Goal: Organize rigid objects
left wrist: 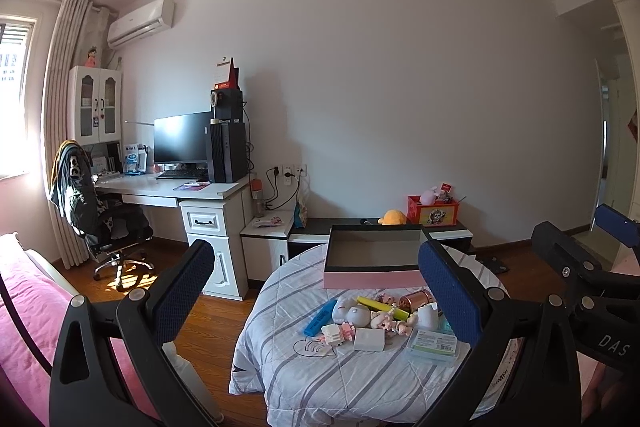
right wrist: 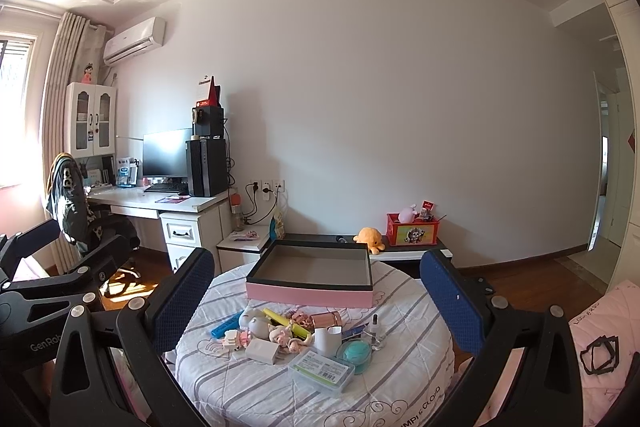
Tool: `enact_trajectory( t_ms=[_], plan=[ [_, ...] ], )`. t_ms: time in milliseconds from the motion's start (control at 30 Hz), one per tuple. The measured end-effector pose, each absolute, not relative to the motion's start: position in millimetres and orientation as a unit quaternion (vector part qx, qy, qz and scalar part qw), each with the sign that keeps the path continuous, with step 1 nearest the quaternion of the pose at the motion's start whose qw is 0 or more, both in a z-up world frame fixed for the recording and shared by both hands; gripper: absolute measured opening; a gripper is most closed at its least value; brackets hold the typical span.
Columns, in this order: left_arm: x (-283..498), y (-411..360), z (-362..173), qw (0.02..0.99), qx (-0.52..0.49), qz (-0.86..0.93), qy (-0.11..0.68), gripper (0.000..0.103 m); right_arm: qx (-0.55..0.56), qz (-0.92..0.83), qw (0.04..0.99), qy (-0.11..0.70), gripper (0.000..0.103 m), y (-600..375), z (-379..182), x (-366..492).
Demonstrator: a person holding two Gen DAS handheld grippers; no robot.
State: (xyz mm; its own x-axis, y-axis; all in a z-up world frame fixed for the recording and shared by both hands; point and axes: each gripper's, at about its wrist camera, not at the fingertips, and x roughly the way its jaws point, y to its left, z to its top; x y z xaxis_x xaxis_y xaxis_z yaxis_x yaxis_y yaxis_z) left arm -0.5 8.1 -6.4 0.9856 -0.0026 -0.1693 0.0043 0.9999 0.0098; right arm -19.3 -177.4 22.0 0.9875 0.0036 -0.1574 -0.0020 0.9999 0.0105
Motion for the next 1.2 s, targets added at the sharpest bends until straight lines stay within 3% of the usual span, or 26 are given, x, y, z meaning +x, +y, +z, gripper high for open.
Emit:
enact_trajectory(
  t_ms=[1200],
  plan=[
    [-2.7,7.3,-3.2,0.996,0.008,0.001,0.087,0.103,0.001,0.004,0.997,0.079,0.103,-177.6,18.6,-18.6]
  ],
)
